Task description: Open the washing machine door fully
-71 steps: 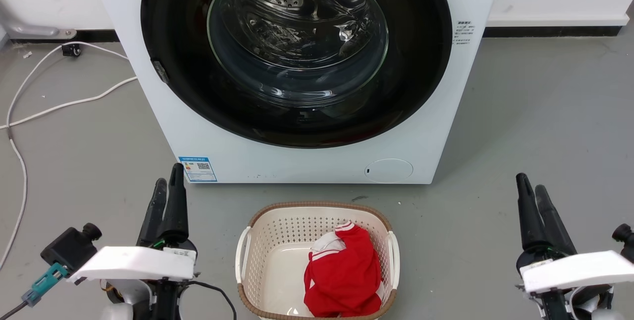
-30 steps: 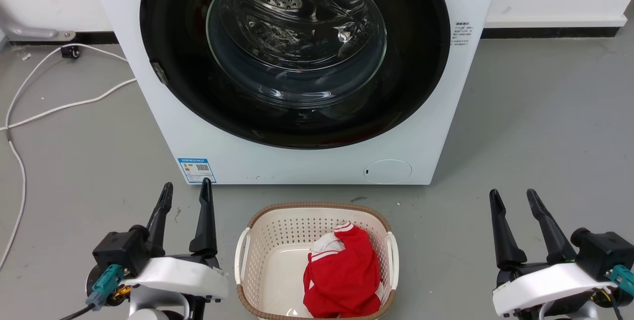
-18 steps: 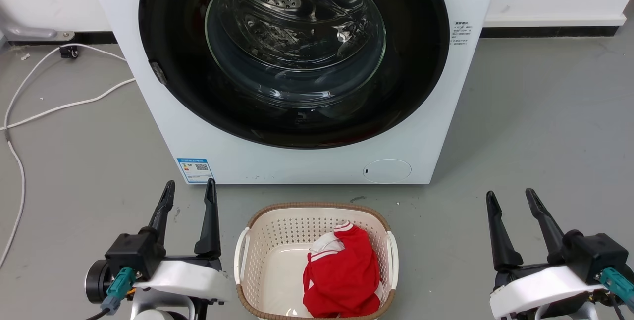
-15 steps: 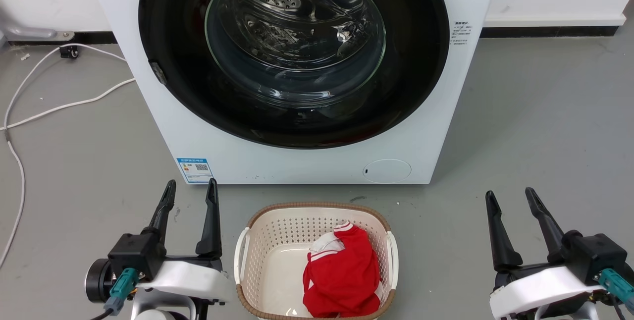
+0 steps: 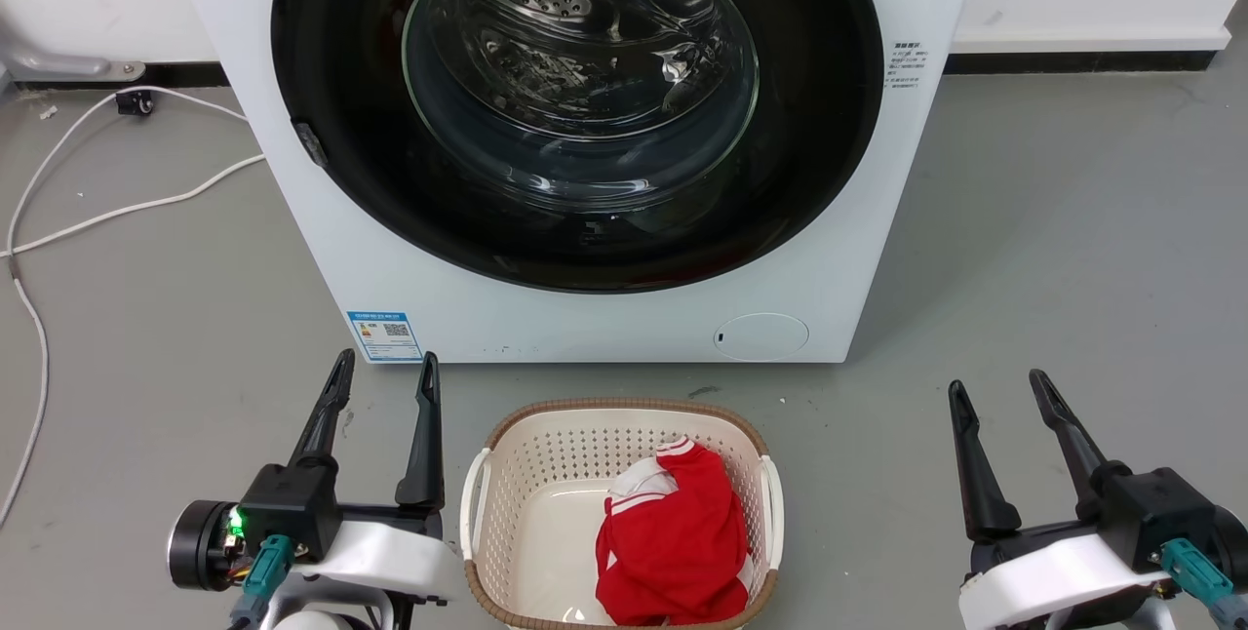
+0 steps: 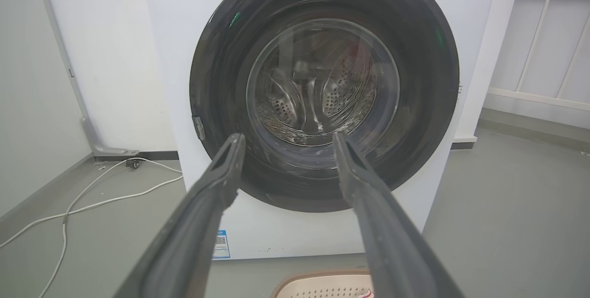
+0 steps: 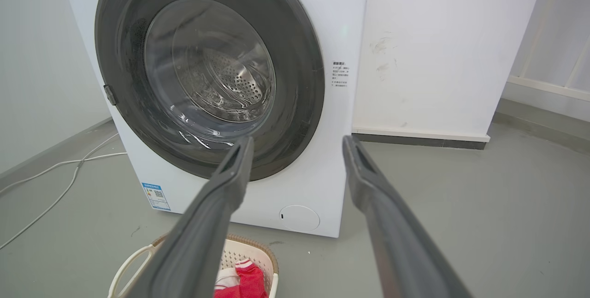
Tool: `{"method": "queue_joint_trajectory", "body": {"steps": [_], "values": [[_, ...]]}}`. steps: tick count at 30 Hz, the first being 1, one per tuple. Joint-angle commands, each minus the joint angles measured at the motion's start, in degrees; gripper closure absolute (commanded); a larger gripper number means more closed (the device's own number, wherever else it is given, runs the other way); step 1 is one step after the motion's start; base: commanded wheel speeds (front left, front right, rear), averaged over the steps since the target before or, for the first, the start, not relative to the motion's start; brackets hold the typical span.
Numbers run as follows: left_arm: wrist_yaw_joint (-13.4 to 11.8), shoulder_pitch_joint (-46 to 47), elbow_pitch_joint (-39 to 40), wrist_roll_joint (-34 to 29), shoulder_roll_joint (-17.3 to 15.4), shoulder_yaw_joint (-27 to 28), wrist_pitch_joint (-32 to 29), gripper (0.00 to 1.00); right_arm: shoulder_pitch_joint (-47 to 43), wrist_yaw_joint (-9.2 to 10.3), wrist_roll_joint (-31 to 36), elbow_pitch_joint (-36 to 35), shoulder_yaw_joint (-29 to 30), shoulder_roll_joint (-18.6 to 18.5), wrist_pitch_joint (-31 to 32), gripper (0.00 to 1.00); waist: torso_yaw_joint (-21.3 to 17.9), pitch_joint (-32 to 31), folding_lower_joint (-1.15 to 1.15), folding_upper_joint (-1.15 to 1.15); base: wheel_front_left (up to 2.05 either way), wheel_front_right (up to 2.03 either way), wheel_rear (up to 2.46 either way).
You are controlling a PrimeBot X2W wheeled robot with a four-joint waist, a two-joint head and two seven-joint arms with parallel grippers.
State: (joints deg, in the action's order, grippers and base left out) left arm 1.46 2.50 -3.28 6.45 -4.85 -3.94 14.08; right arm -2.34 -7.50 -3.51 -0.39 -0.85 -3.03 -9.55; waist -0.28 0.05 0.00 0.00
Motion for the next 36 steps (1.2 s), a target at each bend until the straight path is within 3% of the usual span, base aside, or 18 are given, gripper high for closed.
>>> {"method": "queue_joint_trajectory", "body": {"steps": [1, 9, 28, 29, 30, 33, 36], "values": [[-0.14, -0.78, 0.15, -1.18, 0.04, -0.12, 0.43, 0.0, -0.38, 0.02, 1.18, -0.48, -0.14, 0.22, -0.3, 0.0, 0.02, -0.02, 0.0, 0.0, 0.0, 0.0, 0.0], [0.01, -1.03, -0.17, -3.7, 0.44, 0.21, 1.26, 0.0, -0.59, 0.02, 3.64, -0.55, -0.14, 0.25, -0.96, 0.0, -0.11, 0.07, 0.0, 0.0, 0.0, 0.0, 0.0], [0.54, -1.16, -0.15, -3.46, 1.08, 1.5, 1.14, 0.0, -0.62, 0.02, 1.11, 0.59, -0.2, 0.24, -1.22, 0.0, -0.22, 0.21, 0.0, 0.0, 0.0, 0.0, 0.0], [0.55, -1.21, -0.13, -3.5, 1.11, 1.53, 1.14, 0.0, -0.62, 0.03, 0.8, 0.68, -0.16, 0.24, -1.15, 0.41, -0.24, 0.22, 0.0, 0.0, 0.0, 0.0, 0.0], [0.57, -1.23, -0.09, -3.55, 1.15, 1.53, 1.14, 0.0, -0.59, 0.02, 0.32, 0.73, -0.28, 0.24, -1.23, 0.98, -0.26, 0.22, 0.0, 0.0, 0.0, 0.0, 0.0], [0.6, -1.14, -0.04, -3.54, 1.2, 1.65, 1.14, 0.0, -0.45, 0.02, -0.95, 0.66, -0.51, 0.24, -1.69, 1.0, -0.32, 0.24, 0.0, 0.0, 0.0, 0.0, 0.0], [0.71, -0.99, -0.08, -3.54, 1.26, 1.75, 1.14, 0.0, -0.18, 0.02, -6.52, 0.44, -0.58, 0.24, -2.87, 1.0, -0.37, 0.27, 0.0, 0.0, 0.0, 0.0, 0.0]]}}
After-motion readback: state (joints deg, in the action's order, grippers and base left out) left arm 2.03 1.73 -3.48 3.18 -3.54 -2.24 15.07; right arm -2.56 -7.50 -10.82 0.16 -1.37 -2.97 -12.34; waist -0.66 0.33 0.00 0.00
